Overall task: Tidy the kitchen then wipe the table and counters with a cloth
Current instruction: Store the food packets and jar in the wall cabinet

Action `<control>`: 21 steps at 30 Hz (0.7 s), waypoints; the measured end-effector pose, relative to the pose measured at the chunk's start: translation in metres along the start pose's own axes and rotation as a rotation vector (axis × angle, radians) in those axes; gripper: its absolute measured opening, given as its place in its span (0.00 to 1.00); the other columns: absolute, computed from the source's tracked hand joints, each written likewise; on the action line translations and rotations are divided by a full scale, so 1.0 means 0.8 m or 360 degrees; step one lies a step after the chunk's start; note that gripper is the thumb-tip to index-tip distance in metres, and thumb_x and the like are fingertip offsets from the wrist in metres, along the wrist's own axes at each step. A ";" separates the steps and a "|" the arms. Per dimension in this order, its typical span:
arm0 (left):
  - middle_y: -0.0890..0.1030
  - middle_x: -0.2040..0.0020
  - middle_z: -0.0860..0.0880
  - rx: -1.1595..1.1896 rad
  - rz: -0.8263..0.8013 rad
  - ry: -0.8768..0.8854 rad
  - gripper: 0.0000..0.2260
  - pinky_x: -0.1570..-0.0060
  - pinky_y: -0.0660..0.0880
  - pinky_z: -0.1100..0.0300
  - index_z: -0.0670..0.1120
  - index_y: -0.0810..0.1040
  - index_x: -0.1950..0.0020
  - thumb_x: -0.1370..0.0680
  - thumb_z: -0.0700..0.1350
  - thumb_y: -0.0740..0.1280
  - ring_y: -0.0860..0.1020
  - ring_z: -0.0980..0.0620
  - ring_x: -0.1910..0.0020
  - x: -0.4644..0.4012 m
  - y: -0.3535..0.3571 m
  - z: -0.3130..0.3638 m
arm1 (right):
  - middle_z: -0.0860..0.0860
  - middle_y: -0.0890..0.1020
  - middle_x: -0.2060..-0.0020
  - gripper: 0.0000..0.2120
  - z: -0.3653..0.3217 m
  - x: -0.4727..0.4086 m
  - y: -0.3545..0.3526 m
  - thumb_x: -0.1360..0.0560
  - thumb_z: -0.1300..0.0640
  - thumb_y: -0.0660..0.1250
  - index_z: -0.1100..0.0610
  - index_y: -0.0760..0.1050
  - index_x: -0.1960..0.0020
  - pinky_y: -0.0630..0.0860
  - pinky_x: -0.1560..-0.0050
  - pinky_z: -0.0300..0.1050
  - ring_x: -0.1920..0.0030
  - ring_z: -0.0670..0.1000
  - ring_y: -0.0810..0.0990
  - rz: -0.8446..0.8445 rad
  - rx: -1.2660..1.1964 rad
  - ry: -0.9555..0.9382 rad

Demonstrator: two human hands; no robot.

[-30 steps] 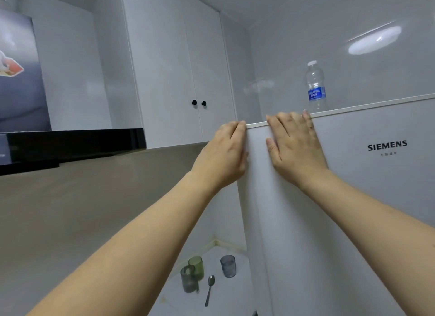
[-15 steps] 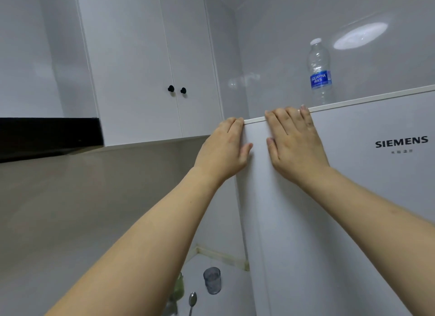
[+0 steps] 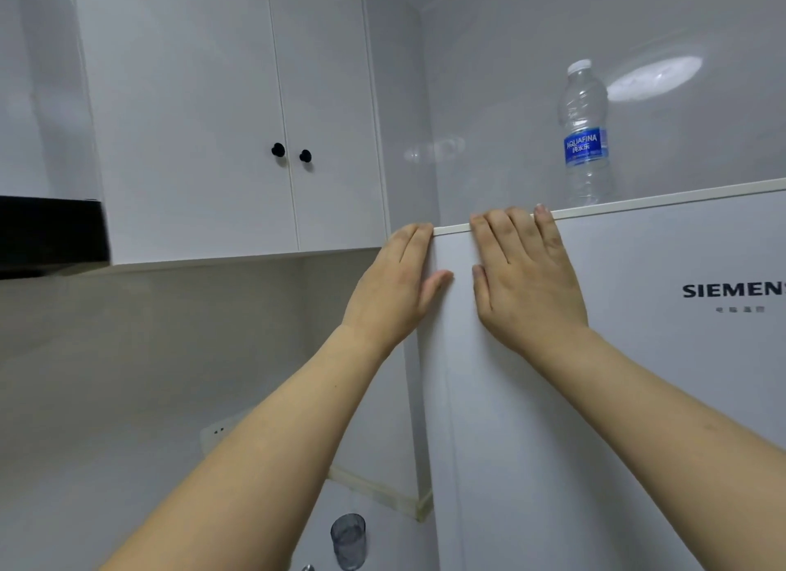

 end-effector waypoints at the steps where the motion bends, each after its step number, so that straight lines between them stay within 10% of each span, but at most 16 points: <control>1: 0.71 0.32 0.44 0.0008 0.0006 -0.0002 0.24 0.34 0.65 0.60 0.38 0.66 0.29 0.21 0.50 0.64 0.69 0.47 0.32 -0.003 0.007 0.000 | 0.58 0.72 0.35 0.26 0.003 -0.001 0.006 0.25 0.54 0.58 0.64 0.65 0.29 0.51 0.25 0.56 0.33 0.60 0.67 -0.0002 0.0007 0.0000; 21: 0.52 0.21 0.49 0.0035 -0.0141 -0.0053 0.34 0.24 0.49 0.51 0.45 0.47 0.21 0.20 0.63 0.49 0.48 0.55 0.23 -0.026 0.148 -0.039 | 0.63 0.64 0.29 0.30 0.032 0.000 0.101 0.25 0.58 0.51 0.68 0.55 0.25 0.46 0.24 0.57 0.26 0.63 0.57 -0.0098 0.0234 -0.0122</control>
Point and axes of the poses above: each hand's wrist, its own x-axis away from the middle knuckle, its own y-axis out of the palm, z = x × y, the point moved 10 cm from there along -x, towards the middle knuckle
